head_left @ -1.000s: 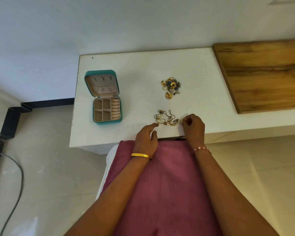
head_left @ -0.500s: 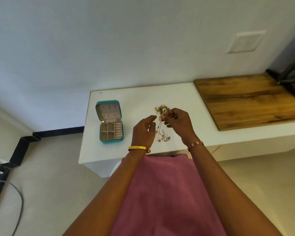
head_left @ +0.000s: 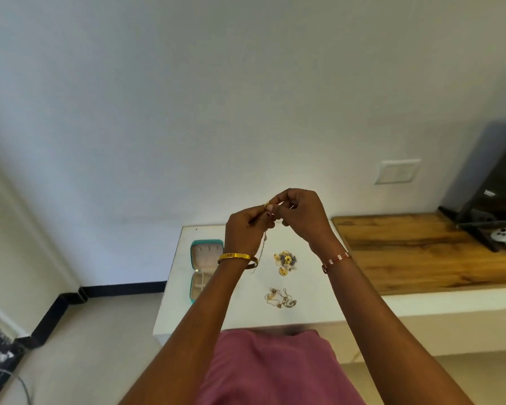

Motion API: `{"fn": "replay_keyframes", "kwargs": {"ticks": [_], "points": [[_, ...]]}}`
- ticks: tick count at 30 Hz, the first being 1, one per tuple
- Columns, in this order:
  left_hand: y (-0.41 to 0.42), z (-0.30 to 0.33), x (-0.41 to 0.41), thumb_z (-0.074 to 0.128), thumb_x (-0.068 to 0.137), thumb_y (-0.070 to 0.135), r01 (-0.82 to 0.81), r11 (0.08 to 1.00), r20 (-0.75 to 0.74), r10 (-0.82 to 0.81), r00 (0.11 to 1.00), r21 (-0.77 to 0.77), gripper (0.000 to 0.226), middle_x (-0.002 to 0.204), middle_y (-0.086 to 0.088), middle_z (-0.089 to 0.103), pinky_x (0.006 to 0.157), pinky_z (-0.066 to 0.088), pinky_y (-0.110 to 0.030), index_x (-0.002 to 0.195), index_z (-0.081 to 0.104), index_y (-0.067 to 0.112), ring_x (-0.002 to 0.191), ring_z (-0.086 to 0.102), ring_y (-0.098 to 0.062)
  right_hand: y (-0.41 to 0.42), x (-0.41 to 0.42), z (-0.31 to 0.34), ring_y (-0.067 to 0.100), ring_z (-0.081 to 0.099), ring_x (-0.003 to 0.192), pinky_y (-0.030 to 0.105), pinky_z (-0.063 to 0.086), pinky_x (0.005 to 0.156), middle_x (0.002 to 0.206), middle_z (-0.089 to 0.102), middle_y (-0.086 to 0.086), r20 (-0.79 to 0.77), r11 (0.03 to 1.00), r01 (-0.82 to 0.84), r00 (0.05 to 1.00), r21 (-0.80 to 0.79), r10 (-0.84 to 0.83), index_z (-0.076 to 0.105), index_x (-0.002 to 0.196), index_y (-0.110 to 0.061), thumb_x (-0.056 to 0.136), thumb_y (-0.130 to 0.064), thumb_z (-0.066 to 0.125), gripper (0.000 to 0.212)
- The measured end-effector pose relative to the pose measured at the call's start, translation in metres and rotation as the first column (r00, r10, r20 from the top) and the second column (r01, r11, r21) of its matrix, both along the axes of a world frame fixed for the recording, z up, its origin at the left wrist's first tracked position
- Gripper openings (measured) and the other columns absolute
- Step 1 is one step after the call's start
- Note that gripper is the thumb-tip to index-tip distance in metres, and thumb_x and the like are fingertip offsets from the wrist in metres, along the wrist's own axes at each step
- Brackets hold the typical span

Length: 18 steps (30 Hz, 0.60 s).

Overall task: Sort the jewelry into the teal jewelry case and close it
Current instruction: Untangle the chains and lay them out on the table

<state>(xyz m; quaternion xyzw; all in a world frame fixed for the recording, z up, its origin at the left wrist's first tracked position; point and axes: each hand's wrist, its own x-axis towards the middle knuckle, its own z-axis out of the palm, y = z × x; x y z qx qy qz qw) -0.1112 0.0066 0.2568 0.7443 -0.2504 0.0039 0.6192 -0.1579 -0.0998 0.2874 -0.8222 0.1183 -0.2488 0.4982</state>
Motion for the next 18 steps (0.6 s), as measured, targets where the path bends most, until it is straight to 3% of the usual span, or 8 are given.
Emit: {"fn": "replay_keyframes", "kwargs": {"ticks": [5,9,14,18], "points": [[0.011,0.030,-0.006,0.057,0.086,0.009,0.023,0.998,-0.012,-0.024,1.000,-0.058,0.021,0.086,-0.008,0.067,0.075,0.055,-0.028,0.104,0.065,0.005,0.073,0.066,-0.018,0.006,-0.012,0.029,0.021,0.048,0.057,0.029,0.042,0.062,0.059,0.057,0.008,0.050,0.997,0.024,0.999,-0.069,-0.021,0.067,0.079,-0.008,0.079,-0.012,0.069,0.005],[0.019,0.048,-0.008,0.061,0.083,0.010,0.056,0.998,0.025,-0.055,0.998,-0.023,0.017,0.085,-0.011,0.066,0.066,0.055,-0.019,0.096,0.066,0.000,0.074,0.064,-0.022,0.012,-0.020,0.045,0.015,0.047,0.054,0.024,0.040,0.058,0.058,0.054,0.002,0.065,0.993,0.048,0.997,-0.109,-0.041,0.068,0.078,-0.009,0.079,-0.014,0.069,0.006],[0.026,0.064,-0.014,0.059,0.084,0.006,0.107,0.981,-0.139,-0.130,0.982,-0.162,0.010,0.073,-0.011,0.063,0.065,0.057,-0.022,0.088,0.065,0.000,0.069,0.062,-0.021,0.017,-0.031,0.053,0.009,0.052,0.053,0.017,0.046,0.054,0.064,0.060,0.001,0.120,0.999,0.006,0.993,0.043,-0.011,0.069,0.084,-0.006,0.084,-0.011,0.063,0.008],[0.028,0.073,-0.018,0.057,0.085,0.006,0.133,0.960,-0.207,-0.186,0.961,-0.245,0.013,0.069,-0.011,0.062,0.061,0.057,-0.020,0.094,0.065,0.001,0.065,0.062,-0.017,0.018,-0.039,0.045,0.015,0.058,0.062,0.022,0.050,0.063,0.073,0.066,0.006,0.080,0.974,-0.051,0.996,0.219,0.034,0.069,0.086,-0.007,0.086,-0.013,0.061,0.010]]}}
